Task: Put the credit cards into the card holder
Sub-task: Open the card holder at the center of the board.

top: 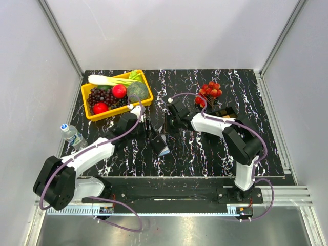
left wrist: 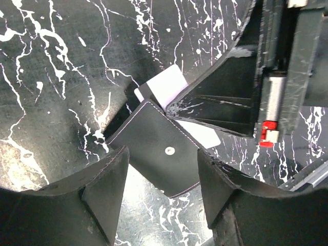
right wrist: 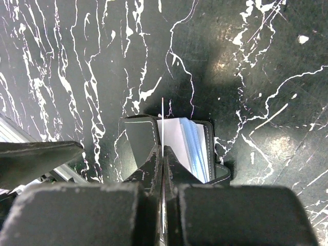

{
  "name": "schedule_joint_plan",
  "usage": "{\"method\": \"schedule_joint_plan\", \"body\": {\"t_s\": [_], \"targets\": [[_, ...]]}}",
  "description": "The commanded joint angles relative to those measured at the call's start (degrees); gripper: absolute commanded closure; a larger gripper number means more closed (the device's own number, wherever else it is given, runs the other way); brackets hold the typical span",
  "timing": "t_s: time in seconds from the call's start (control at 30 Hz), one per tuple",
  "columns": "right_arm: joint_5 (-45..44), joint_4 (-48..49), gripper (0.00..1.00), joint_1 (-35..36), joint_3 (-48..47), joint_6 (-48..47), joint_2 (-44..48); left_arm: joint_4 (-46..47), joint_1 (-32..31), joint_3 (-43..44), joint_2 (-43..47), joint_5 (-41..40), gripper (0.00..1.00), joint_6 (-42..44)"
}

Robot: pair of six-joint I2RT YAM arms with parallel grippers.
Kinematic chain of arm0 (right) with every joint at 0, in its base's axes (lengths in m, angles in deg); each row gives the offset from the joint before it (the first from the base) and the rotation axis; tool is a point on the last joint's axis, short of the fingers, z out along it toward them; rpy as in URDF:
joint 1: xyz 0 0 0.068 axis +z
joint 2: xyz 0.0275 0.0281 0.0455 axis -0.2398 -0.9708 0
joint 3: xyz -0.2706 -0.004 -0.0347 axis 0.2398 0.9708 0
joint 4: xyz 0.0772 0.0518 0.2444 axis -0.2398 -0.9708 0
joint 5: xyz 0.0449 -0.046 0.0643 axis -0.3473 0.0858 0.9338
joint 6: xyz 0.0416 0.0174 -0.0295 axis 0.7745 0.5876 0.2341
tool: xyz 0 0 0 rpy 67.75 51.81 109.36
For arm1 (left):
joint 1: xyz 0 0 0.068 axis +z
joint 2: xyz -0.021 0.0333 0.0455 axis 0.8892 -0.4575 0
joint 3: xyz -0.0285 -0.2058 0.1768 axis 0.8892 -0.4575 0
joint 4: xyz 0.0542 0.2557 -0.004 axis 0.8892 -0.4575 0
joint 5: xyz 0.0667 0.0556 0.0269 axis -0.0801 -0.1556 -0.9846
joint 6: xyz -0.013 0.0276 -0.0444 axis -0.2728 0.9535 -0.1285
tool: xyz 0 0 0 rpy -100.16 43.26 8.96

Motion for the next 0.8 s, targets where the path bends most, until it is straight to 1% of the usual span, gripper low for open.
{"method": "schedule_joint_plan", "body": {"t_s": [0.0,0.33,0.53,0.67,0.77], "targets": [[2.1,0.4,1.00,0.5,-1.7,0.0,4.1,-0.1,0.5,-1.2,2.1,-2.9,0.40,-1.1],[6.9,3.9,1.00,0.9,1.6,1.9,5.6,-1.6,2.1,-2.5,4.2,-4.5,0.39,-1.9],[10.5,8.4,1.00,1.0,3.4,4.3,5.5,-2.5,3.0,-2.5,5.8,-4.6,0.39,-1.9],[12.6,10.5,0.97,1.0,3.9,5.7,4.3,-3.2,3.4,-3.0,7.2,-5.0,0.39,-2.0],[12.6,10.7,0.95,1.2,4.1,5.9,3.7,-3.5,3.8,-3.6,8.1,-5.1,0.39,-2.1]]}}
